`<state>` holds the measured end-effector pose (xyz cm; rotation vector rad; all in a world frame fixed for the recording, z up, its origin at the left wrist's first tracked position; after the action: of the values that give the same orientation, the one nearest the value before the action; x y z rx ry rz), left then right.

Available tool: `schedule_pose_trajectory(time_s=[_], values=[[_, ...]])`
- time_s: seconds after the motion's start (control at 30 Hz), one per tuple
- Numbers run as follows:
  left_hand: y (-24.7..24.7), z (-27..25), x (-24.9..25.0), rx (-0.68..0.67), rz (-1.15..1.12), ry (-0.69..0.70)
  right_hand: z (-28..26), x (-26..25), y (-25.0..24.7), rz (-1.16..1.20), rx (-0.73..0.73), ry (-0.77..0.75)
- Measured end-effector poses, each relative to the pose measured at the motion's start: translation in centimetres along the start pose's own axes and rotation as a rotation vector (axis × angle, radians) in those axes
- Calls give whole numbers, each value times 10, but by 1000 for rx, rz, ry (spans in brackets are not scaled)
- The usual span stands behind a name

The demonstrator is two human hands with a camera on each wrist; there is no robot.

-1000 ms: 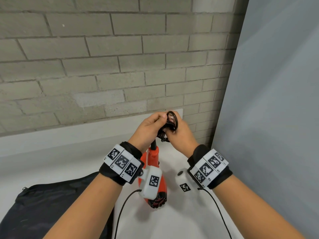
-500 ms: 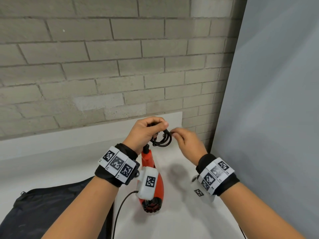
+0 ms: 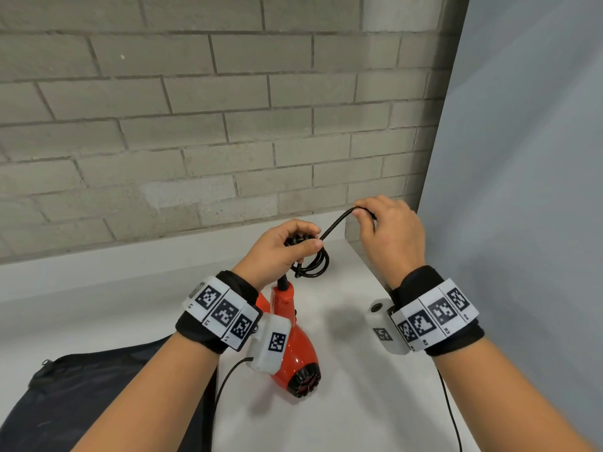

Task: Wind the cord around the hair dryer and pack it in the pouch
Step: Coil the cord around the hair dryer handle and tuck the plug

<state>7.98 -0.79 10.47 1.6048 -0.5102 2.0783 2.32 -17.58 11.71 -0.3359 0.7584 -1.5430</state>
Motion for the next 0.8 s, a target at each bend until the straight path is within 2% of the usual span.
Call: schedule_pose_trajectory(time_s=[0.13,0.23,0.3,0.4,0.5,0.63,0.7,0.8], values=[[-1,0,2,-55,212,6,1,-9,-14,0,86,-6],[1,0,2,62,72,36,0,-9,-20,54,46,5],[-1,2,0,167,-20,35,0,-4,-19,53,-90,0],[-4,4,-3,255,-96,2,-4,4,-16,-44,-389,-47],[-4,7,-5,270,-128,-10,-8,1,-16,202,-595,-22],[-2,9,-8,292,-123,-13,-8,-8,-25,407,-744,-7],[-1,8,-9,281,-134,-17,-8,-15,-28,549,-746,11],[1,7,-9,239,-183,-13,-9,-24,-23,730,-647,71]])
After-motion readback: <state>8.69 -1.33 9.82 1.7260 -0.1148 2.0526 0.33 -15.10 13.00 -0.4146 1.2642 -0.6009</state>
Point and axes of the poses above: each hand's wrist, its own z-axis towards the middle knuckle, its own y-axis out of the palm, x = y × z, the point moved 1 cm from there along z, towards the middle knuckle, and after that the axes turned 15 degrees about -z, right-handed, at the moved point
